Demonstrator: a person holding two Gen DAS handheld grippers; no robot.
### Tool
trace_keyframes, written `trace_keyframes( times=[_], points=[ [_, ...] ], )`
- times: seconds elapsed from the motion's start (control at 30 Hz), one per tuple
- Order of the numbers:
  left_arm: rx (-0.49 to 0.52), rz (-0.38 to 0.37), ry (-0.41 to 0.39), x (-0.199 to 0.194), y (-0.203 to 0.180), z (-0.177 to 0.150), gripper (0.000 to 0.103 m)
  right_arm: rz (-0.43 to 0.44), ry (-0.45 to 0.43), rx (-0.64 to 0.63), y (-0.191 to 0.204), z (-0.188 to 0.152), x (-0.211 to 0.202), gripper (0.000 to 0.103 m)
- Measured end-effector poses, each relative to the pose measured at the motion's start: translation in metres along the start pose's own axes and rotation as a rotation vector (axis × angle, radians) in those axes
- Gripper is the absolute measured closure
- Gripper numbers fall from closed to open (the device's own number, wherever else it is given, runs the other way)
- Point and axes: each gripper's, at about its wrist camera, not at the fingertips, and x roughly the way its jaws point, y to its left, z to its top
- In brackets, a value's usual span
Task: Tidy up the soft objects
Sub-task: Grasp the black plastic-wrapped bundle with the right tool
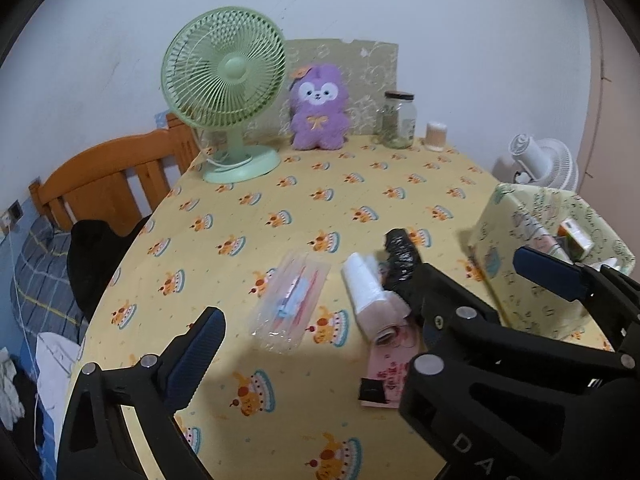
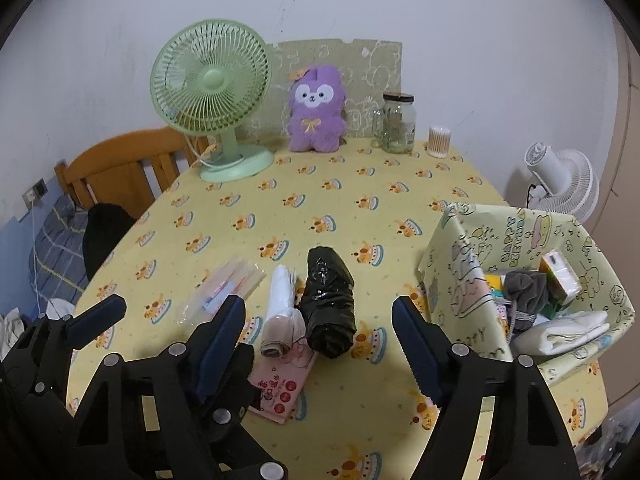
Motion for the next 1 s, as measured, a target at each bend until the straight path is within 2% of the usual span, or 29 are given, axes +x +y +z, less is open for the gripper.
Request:
trace_keyframes(
  times=[0.23,0.37,1.0],
  points=[
    [-0.013,0.007,0.036,0.019,0.003,-0.004,0.007,-0.001,0.044,-0.007,0.001,-0.002,0.022,0.031],
    [-0.008,0.034,0.055,0.032,0.002,-0.007,0.010,-0.024,0.065,-0.033,0.001,-0.003,0.037,0.039],
    [-0.011,0.072,0.124,0.067,-0.002,-0.013,0.011,-0.037,0.166,-0.006,-0.010,-0.010,0.090,0.041]
  ],
)
